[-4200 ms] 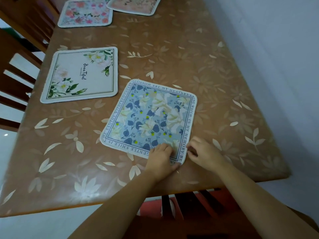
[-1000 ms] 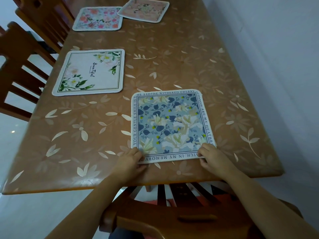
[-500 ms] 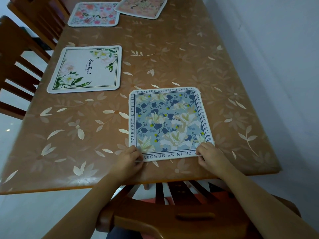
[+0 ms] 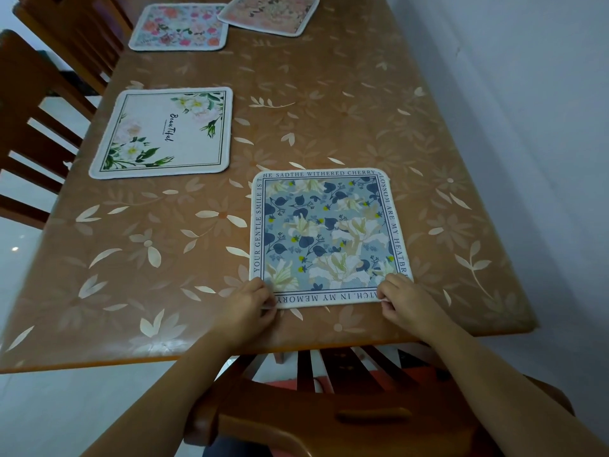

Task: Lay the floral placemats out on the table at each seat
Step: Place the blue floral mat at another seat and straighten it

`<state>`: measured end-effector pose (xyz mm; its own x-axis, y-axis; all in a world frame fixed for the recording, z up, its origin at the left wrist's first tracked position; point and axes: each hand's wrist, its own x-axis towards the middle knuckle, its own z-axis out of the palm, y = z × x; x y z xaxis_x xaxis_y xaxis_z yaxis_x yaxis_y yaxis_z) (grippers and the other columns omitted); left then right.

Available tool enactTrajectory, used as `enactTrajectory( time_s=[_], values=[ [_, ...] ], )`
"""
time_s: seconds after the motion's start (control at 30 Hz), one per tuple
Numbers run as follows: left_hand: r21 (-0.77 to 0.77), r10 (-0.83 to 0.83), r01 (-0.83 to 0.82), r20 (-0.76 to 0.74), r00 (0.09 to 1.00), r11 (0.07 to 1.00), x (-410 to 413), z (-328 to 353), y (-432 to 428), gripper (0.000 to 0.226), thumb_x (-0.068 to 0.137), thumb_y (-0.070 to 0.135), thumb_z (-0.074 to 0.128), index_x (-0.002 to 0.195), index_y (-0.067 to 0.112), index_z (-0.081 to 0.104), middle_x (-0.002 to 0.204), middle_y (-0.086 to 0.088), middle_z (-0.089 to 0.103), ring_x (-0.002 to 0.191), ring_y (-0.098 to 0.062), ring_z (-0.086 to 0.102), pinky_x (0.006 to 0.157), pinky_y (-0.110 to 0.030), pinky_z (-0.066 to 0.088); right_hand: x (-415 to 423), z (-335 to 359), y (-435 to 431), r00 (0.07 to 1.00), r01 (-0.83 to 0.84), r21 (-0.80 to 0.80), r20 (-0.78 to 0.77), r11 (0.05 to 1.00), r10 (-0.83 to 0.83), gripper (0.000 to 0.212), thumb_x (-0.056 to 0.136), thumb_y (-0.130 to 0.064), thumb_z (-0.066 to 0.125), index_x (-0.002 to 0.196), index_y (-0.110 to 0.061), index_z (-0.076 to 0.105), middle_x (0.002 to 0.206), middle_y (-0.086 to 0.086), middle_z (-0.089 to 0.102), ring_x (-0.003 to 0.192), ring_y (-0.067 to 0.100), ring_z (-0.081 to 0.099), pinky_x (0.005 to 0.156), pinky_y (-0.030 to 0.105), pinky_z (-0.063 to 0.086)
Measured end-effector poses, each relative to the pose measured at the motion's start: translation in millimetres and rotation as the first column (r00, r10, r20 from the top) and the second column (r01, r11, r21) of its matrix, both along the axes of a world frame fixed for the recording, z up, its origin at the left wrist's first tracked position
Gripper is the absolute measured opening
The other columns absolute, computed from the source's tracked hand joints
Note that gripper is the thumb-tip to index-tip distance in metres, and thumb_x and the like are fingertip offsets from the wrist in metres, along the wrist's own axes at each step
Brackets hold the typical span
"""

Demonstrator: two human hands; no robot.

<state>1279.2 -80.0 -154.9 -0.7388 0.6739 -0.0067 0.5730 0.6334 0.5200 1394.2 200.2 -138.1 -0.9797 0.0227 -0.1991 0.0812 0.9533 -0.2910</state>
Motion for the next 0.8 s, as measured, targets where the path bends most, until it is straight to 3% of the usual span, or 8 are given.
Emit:
enactTrajectory(
  time_s=[0.1,0.37,0.57,0.8],
  values=[
    [-0.008,0.011,-0.011,0.001,1.000,1.000,1.7,-0.4,-1.3,0.008,0.072,0.006,0.070,0.072,0.002,0.063,0.082,-0.019,0.060,0.078,-0.036,0.057,0.067,-0.047,0.052,0.8,3.5,3.7,0.999,-0.029,0.019,-0.031,0.999,0.030,0.005,0.078,-0.004,0.059,0.083,-0.003,0.058,0.092,0.013,0.059,0.092,0.027,0.053,0.067,0.025,0.035],
    [-0.035,0.010,-0.010,0.013,1.000,0.999,3.7,1.2,-1.9,0.009,0.077,0.010,0.067,0.077,0.003,0.063,0.087,-0.018,0.060,0.084,-0.035,0.056,0.071,-0.047,0.050,-0.4,1.1,3.5,1.000,-0.008,0.025,-0.029,1.000,0.009,0.004,0.078,-0.003,0.058,0.082,-0.001,0.057,0.092,0.015,0.059,0.092,0.028,0.053,0.069,0.024,0.032],
    [-0.063,0.000,0.002,0.032,0.999,0.998,3.9,2.2,-0.4,0.011,0.081,0.014,0.063,0.080,0.004,0.063,0.090,-0.017,0.059,0.088,-0.032,0.054,0.075,-0.045,0.048,-2.7,1.2,5.6,1.000,0.025,-0.015,-0.014,1.000,-0.025,0.003,0.076,0.000,0.059,0.079,0.000,0.057,0.088,0.017,0.059,0.088,0.030,0.053,0.072,0.033,0.042],
    [-0.046,0.002,-0.001,0.019,1.000,0.999,4.8,3.7,0.2,0.011,0.081,0.012,0.063,0.078,0.002,0.061,0.087,-0.018,0.060,0.084,-0.033,0.055,0.072,-0.045,0.049,-0.2,-2.6,4.4,0.999,0.046,0.026,-0.027,0.999,-0.045,0.004,0.076,-0.005,0.058,0.079,-0.005,0.056,0.089,0.011,0.059,0.089,0.025,0.053,0.068,0.022,0.032]
  ],
)
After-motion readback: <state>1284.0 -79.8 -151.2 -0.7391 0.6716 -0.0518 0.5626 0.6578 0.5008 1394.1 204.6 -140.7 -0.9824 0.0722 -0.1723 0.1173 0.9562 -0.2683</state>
